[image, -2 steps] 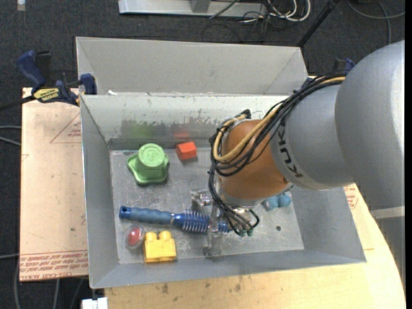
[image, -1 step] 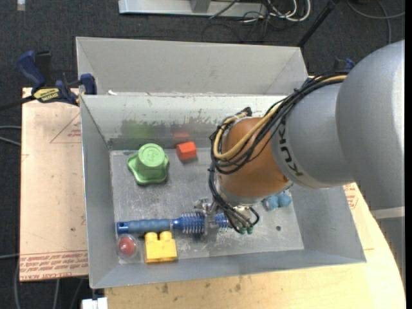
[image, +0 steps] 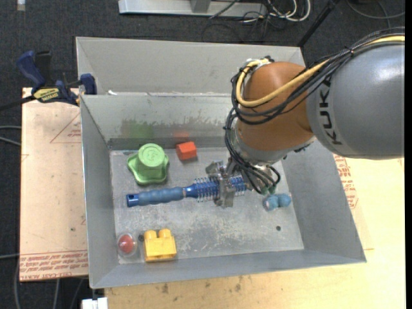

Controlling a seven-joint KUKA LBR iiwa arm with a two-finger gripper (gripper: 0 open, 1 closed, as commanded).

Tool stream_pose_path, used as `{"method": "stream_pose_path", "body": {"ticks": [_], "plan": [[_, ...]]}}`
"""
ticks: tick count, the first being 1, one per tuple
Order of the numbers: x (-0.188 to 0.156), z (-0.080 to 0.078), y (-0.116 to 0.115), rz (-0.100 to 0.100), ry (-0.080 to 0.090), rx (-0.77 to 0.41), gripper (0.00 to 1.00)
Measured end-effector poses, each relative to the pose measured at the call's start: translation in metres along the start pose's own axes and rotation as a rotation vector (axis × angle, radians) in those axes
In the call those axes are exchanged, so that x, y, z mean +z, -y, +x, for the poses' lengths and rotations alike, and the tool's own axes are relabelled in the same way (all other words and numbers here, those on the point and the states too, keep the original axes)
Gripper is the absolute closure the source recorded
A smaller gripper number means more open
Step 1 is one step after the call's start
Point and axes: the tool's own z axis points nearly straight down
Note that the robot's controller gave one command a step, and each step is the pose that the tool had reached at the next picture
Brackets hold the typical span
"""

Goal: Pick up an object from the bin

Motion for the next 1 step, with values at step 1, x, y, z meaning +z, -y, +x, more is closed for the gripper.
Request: {"method": "stream_pose_path", "body": {"ticks": [1], "plan": [[-0.0415, -0.0077, 0.0037, 0.000, -0.004, -0.005, 1.00]]}}
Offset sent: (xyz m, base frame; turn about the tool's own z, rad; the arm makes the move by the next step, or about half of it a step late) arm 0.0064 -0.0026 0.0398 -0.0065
